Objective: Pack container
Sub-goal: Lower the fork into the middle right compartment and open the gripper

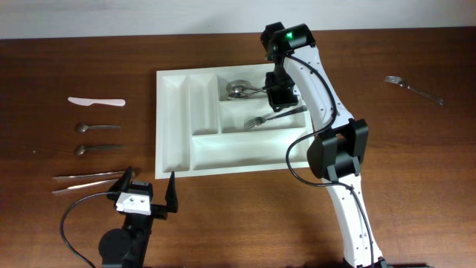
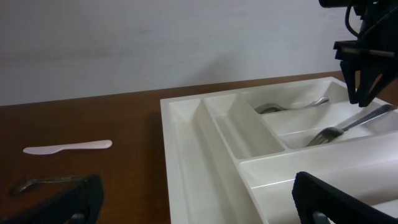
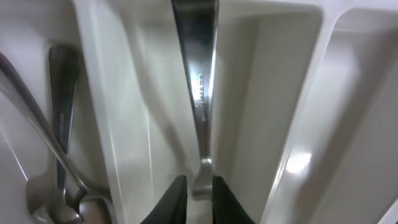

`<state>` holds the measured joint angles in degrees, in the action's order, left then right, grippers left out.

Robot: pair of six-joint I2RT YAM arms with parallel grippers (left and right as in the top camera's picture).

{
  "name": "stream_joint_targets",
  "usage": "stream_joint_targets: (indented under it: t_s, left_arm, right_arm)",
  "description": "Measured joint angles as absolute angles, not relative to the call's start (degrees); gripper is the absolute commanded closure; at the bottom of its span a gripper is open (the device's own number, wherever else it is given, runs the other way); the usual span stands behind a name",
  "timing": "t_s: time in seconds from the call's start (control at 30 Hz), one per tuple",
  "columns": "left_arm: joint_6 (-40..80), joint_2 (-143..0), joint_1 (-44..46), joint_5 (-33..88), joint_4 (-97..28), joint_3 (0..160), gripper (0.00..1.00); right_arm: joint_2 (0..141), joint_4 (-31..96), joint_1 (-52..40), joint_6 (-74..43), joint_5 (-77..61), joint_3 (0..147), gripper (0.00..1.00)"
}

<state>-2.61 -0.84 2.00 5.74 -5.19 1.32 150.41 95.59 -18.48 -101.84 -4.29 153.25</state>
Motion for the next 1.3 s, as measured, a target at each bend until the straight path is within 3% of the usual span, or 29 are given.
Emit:
stream_joint_targets:
  t_s: [0.1,0.27,0.87,1.2,1.3]
  left_arm:
    - [-2.61,-0.84,2.00,5.76,-5.19,1.32,0.01]
    - [-2.61,-0.84,2.00,5.76,-5.19,1.32,0.01]
    - [-2.61,-0.84,2.00,5.76,-5.19,1.32,0.01]
    - [-2.61,-0.84,2.00,5.76,-5.19,1.32,0.01]
    - [-2.61,-0.84,2.00,5.76,-5.19,1.32,0.01]
  right_arm:
    - [150.41,94.43,-19.11,-101.95,-4.29,153.21,0.79]
    - [150.41,94.04,-19.55,-101.58,-2.94,153.21,0.54]
    - [150.41,94.04,-6.22,-86.87,1.32,153.18,0.54]
    - [150.41,93.69,-5.74,-80.25,2.68,153.21,0.52]
    - [150.41,93.65,-5.72,-75.90,4.97,153.18,0.45]
